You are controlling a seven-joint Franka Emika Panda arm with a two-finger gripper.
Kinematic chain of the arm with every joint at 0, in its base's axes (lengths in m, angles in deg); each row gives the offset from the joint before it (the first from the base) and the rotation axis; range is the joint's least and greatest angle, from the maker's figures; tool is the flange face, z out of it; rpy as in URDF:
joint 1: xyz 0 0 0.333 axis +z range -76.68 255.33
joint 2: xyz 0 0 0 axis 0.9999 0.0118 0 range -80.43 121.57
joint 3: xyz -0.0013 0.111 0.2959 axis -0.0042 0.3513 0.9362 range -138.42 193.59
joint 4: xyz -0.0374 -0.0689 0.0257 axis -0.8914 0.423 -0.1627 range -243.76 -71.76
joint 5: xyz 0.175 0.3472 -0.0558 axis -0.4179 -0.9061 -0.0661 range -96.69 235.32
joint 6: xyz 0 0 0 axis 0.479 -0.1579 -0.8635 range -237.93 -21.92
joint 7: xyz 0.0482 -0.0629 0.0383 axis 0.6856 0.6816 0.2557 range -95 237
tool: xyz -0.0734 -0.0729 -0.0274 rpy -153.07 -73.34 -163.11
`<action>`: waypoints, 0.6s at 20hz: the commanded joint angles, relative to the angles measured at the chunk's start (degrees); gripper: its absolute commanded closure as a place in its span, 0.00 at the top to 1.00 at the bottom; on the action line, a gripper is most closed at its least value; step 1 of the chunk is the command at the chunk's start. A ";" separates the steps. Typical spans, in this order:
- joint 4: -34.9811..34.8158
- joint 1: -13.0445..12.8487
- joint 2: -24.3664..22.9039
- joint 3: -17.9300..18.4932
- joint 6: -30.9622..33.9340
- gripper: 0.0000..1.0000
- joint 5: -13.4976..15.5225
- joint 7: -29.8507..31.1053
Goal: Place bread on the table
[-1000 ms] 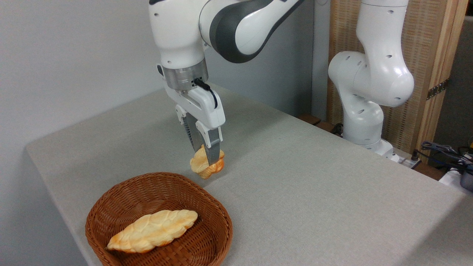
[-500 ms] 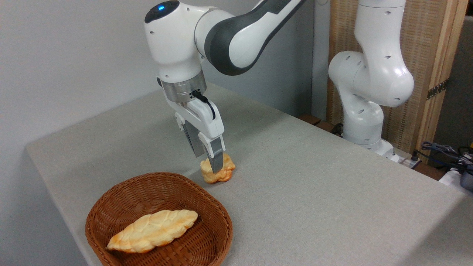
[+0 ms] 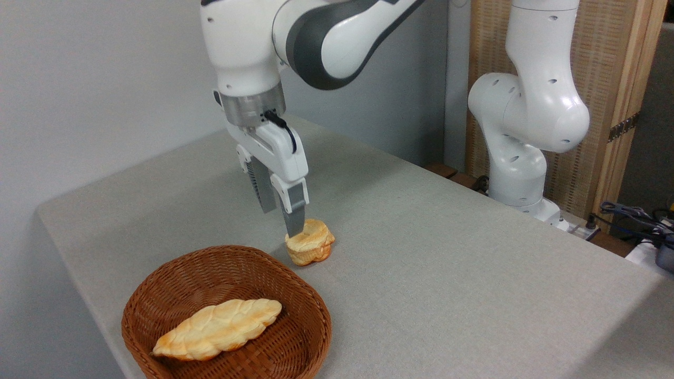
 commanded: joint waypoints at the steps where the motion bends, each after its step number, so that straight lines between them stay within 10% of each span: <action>1: 3.20 0.43 -0.53 0.79 -0.27 1.00 0.70 -0.09; 12: 4.70 1.75 -0.27 4.05 -2.20 1.00 0.34 -0.09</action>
